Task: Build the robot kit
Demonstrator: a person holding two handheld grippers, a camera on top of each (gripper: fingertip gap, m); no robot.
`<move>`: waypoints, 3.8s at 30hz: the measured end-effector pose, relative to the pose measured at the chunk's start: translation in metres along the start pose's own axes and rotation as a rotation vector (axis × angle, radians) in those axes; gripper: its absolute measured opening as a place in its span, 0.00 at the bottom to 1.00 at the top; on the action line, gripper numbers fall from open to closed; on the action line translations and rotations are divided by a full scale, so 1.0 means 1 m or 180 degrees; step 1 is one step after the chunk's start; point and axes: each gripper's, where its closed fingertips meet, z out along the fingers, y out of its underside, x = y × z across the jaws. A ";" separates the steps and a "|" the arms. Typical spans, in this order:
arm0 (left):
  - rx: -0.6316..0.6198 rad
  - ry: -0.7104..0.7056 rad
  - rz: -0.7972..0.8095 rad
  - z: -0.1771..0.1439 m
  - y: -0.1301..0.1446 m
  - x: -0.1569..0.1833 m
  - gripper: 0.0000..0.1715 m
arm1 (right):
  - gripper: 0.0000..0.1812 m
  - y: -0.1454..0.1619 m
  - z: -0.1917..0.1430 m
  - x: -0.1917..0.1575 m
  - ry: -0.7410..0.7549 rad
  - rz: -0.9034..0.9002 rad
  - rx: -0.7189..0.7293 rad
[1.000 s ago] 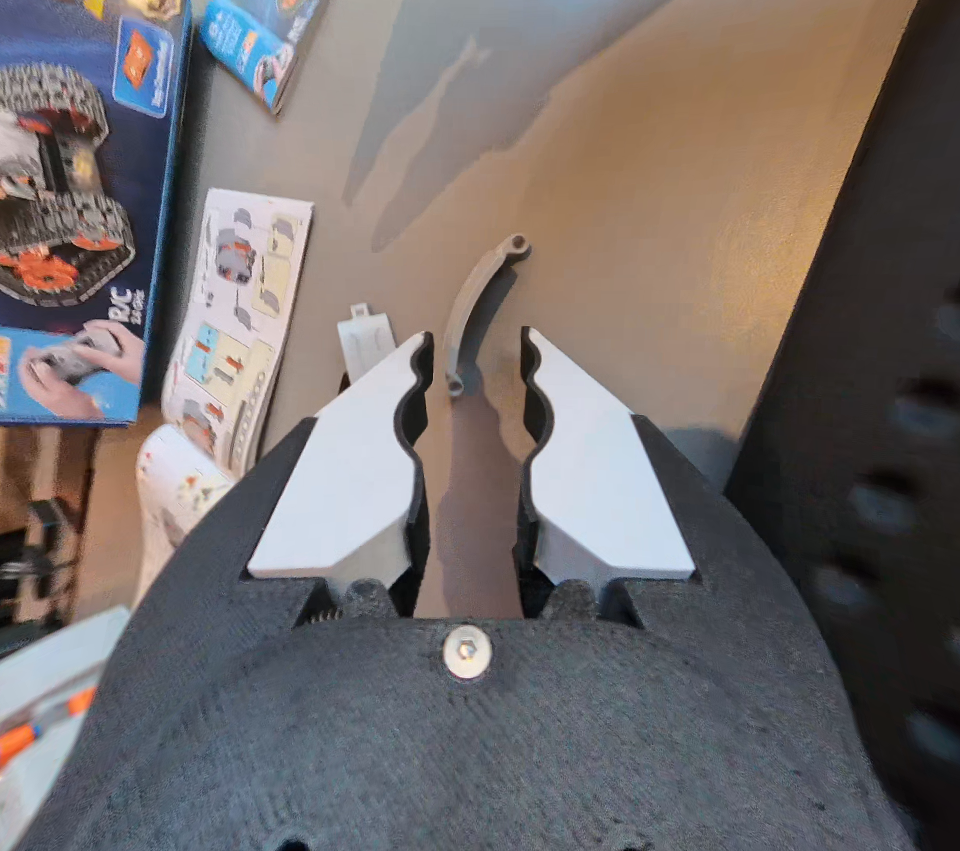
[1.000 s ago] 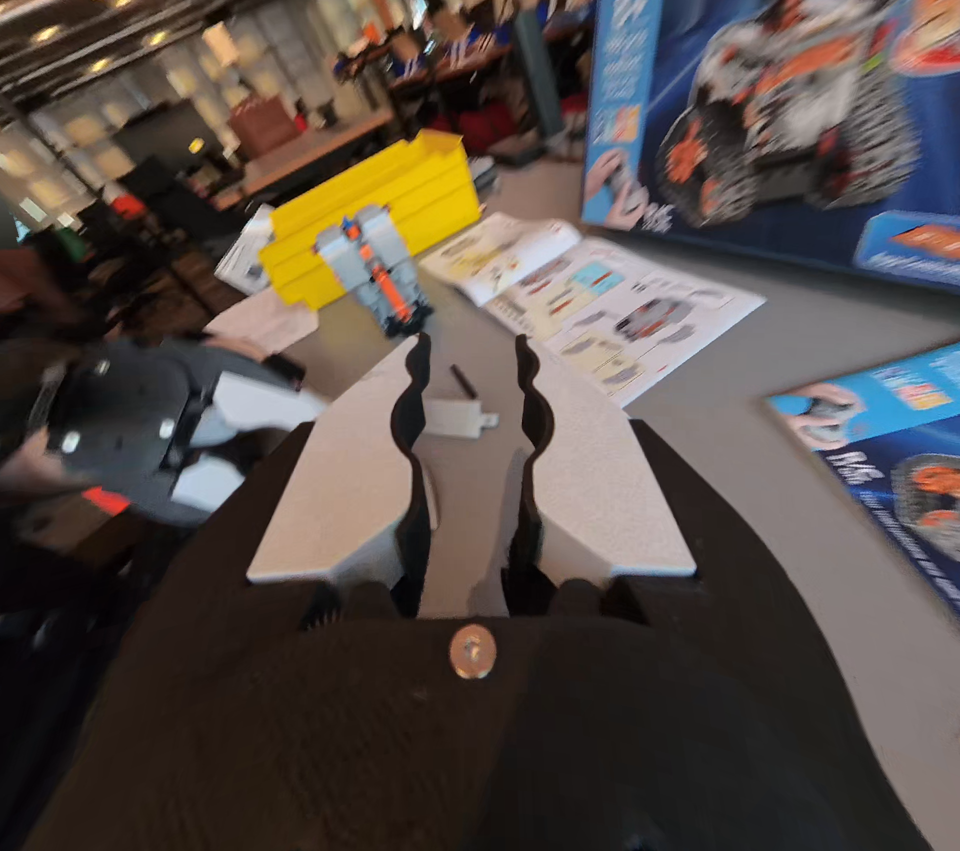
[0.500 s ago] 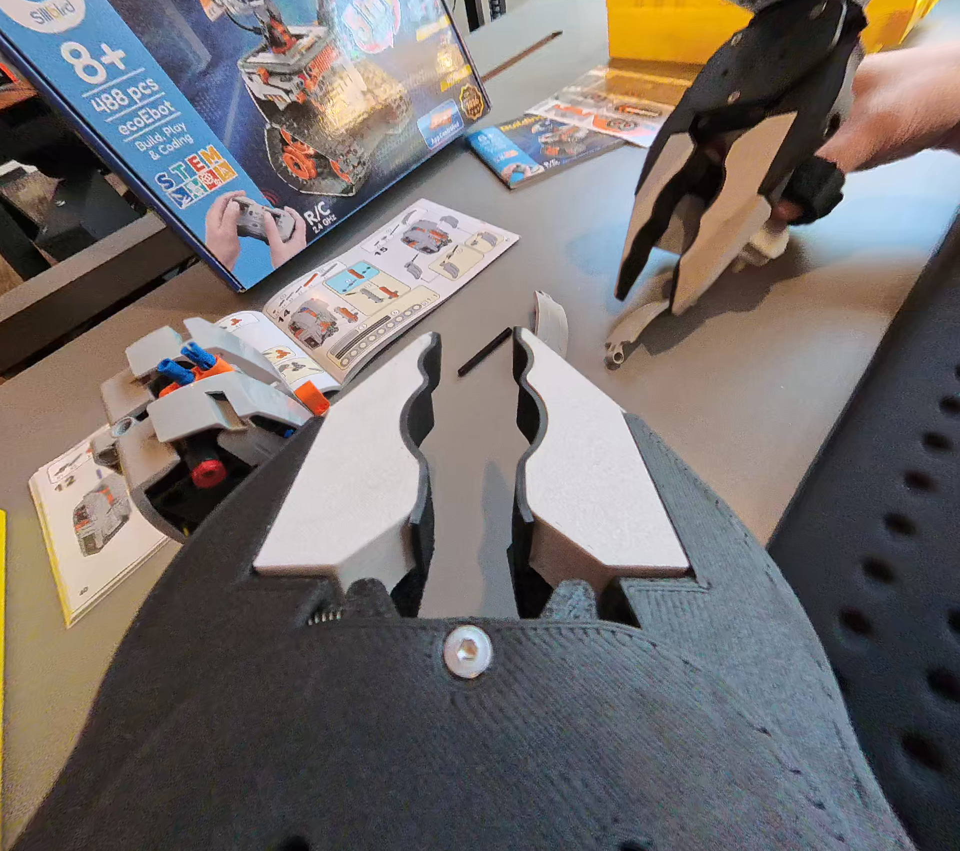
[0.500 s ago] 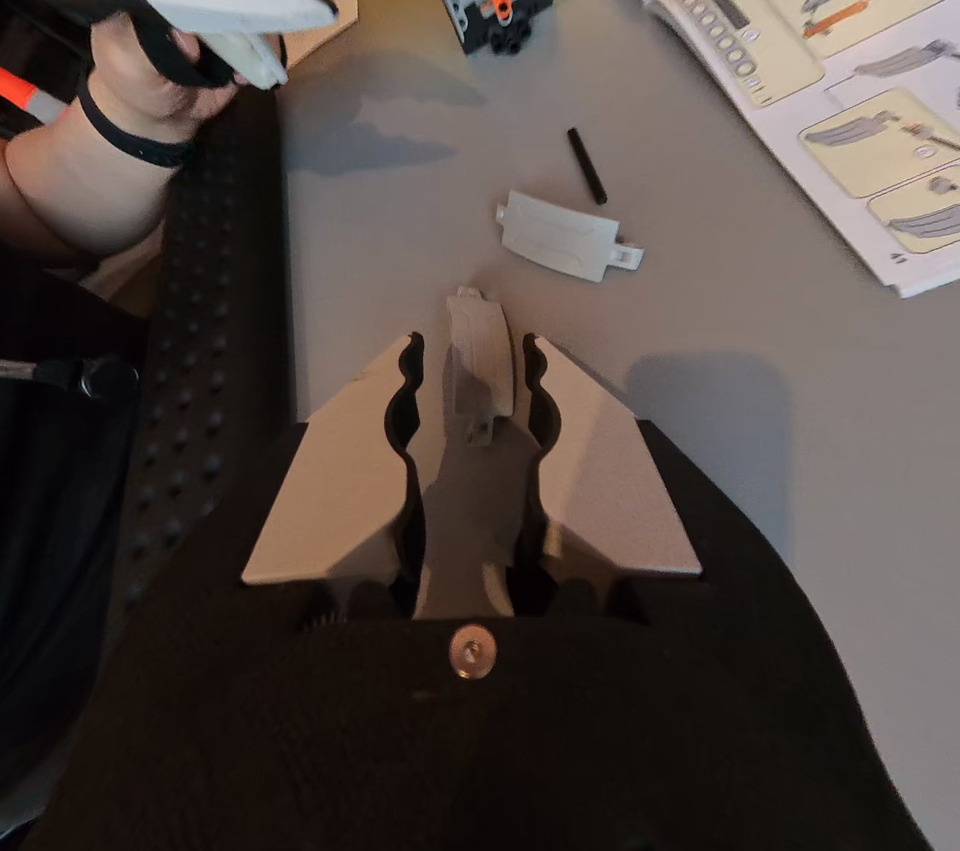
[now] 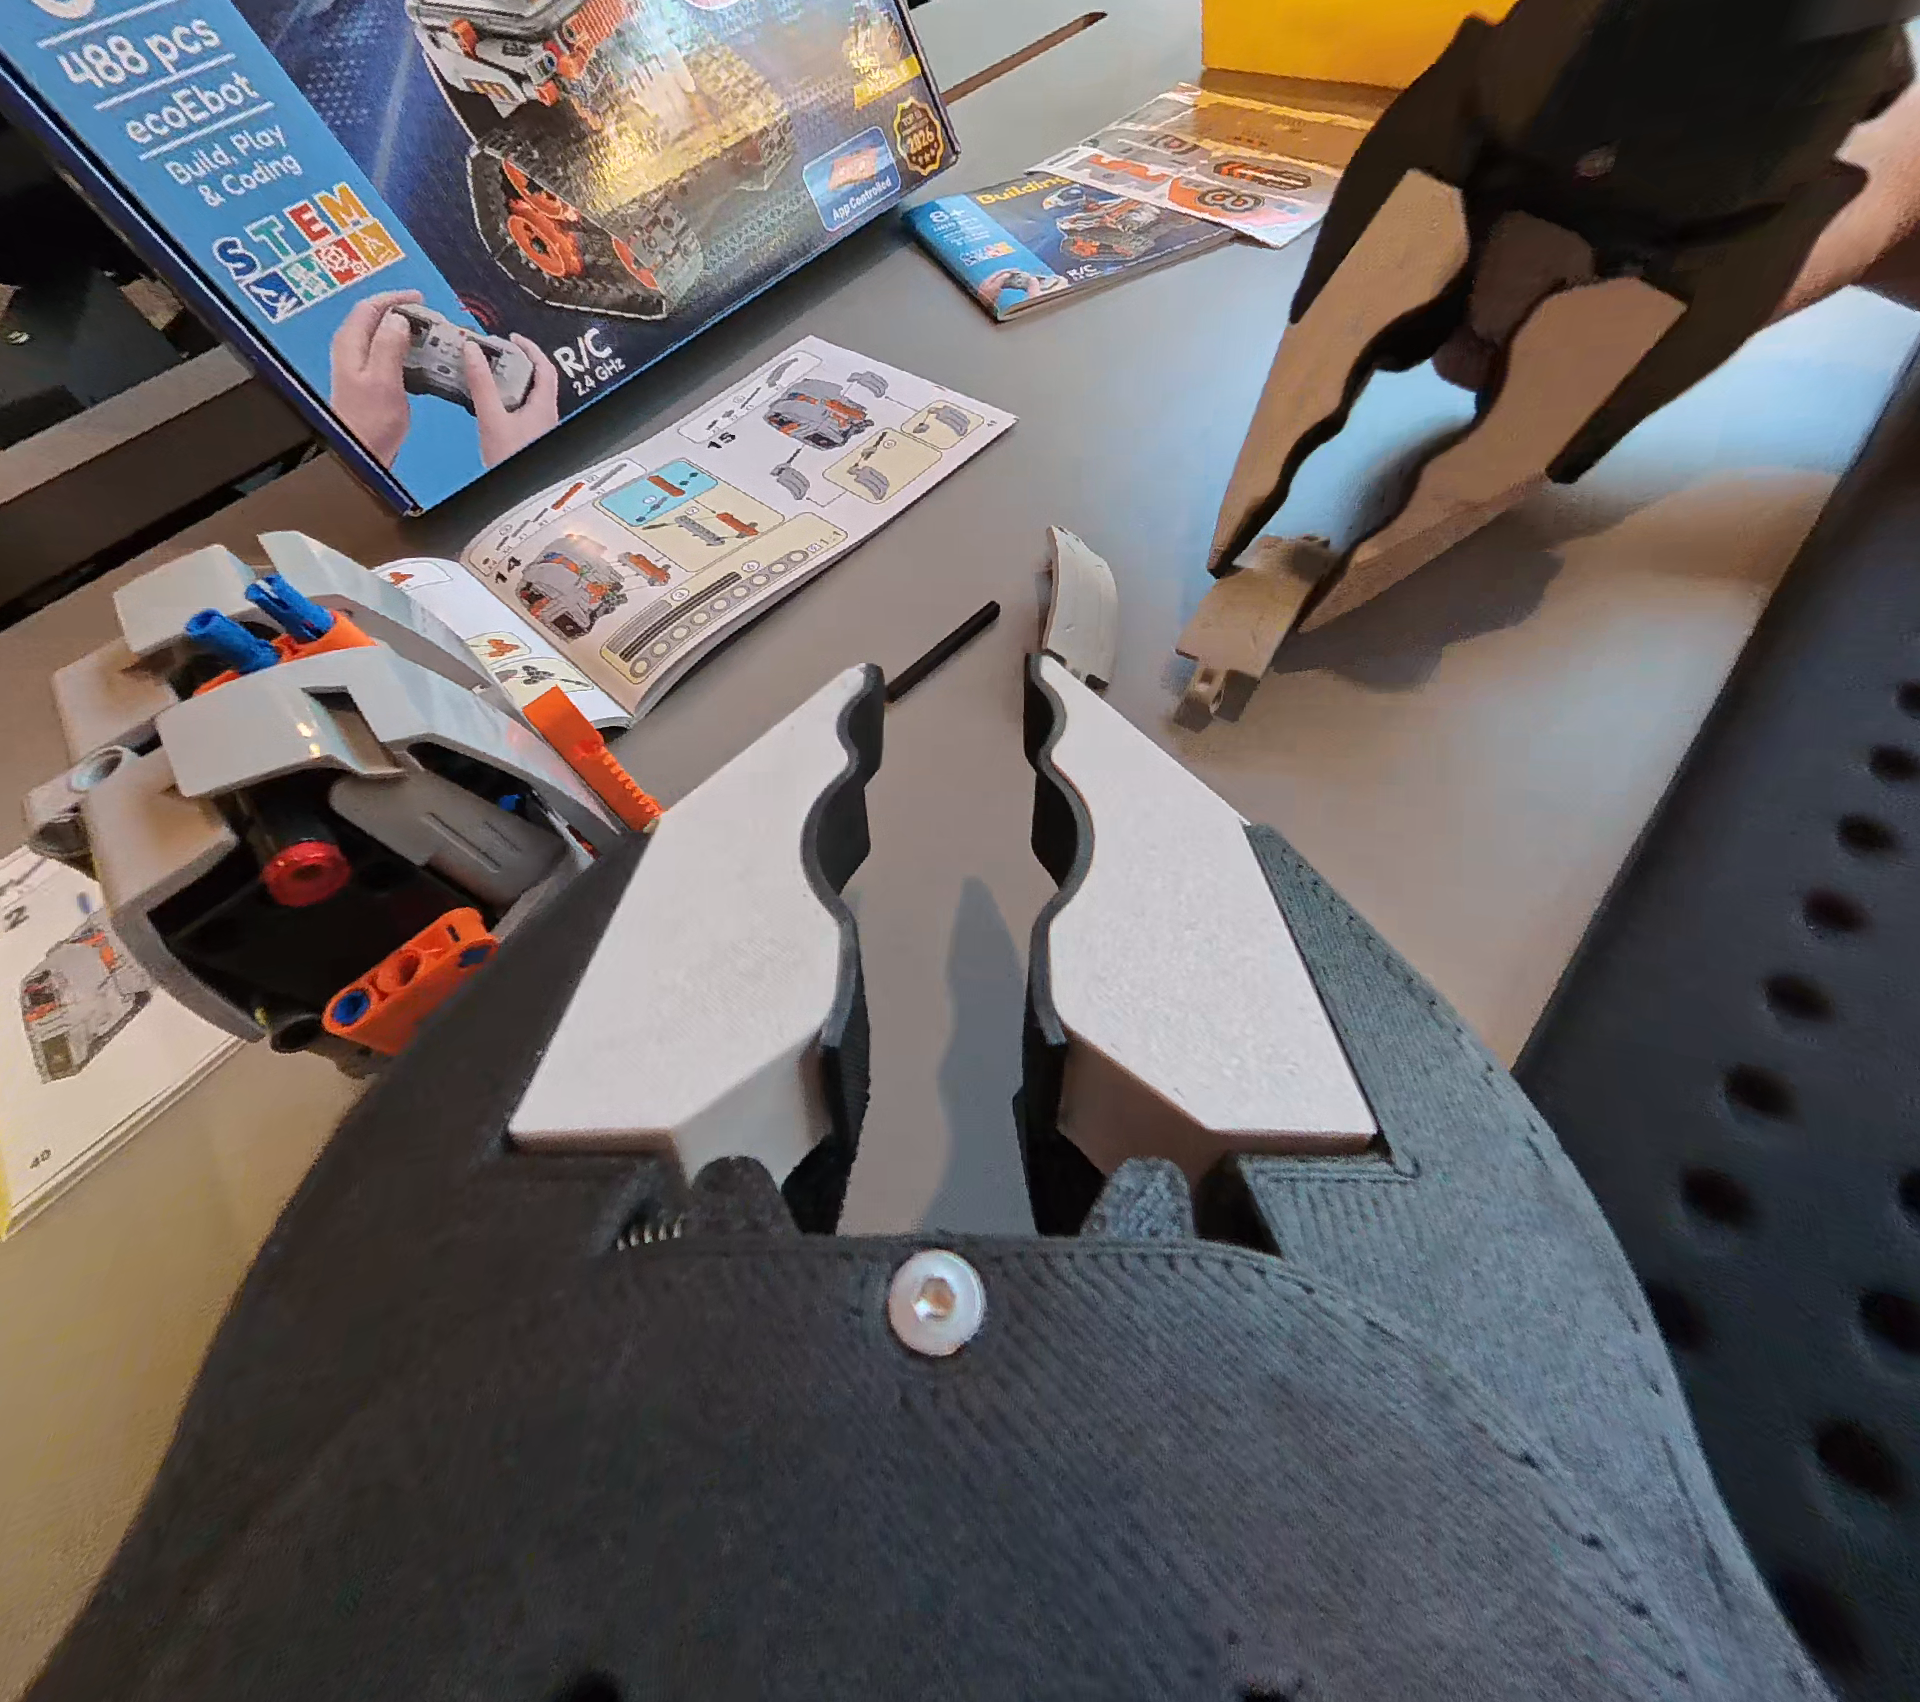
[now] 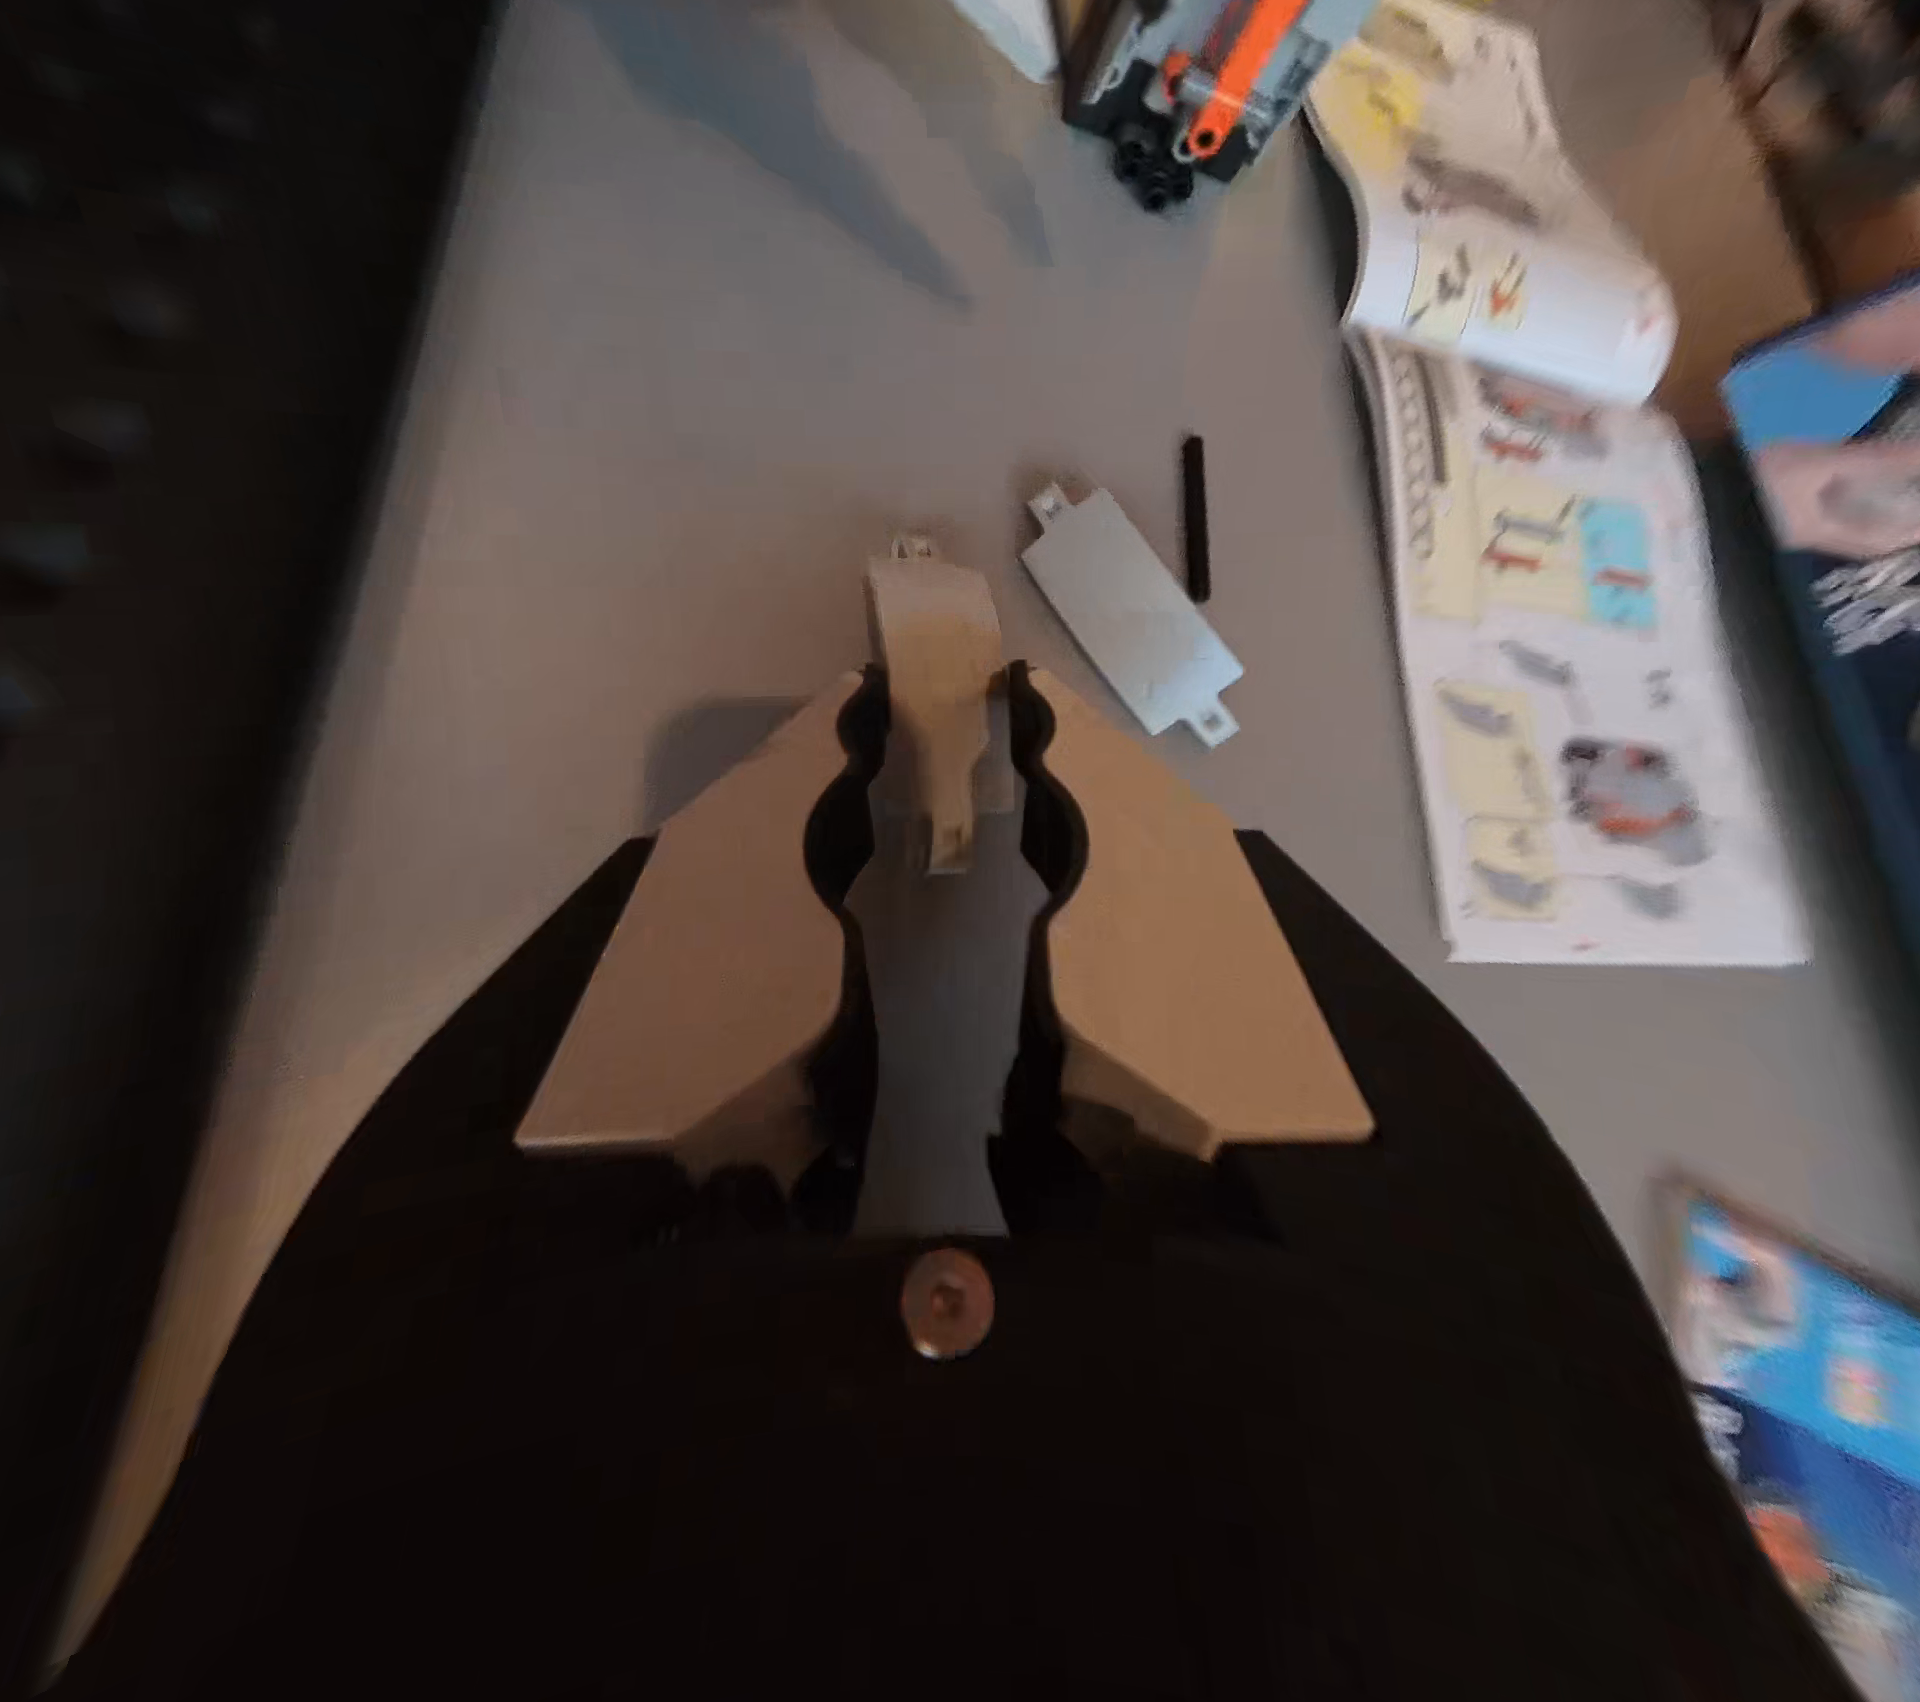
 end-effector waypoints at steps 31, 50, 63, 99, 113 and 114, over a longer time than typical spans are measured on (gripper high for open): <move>-0.0274 0.0028 0.0095 0.017 0.017 0.003 0.17 | 0.31 -0.011 -0.029 0.028 -0.0034 0.0106 0.0599; -0.0171 0.0462 -0.0034 0.024 0.014 0.021 0.26 | 0.37 0.034 -0.123 0.166 0.2914 0.1532 0.0403; -0.0264 0.0400 0.0011 0.027 0.019 0.020 0.27 | 0.36 0.058 -0.144 0.173 0.3288 0.1750 0.0141; -0.0182 0.0262 0.0117 0.022 0.011 0.019 0.26 | 0.36 0.070 -0.132 0.170 0.3119 0.1928 0.0050; -0.0349 -0.0965 0.0308 -0.001 -0.113 -0.063 0.27 | 0.36 0.077 -0.128 0.172 0.3056 0.1992 0.0065; -0.0418 -0.1127 0.0368 -0.002 -0.115 -0.073 0.27 | 0.36 0.077 -0.128 0.172 0.3060 0.1994 0.0073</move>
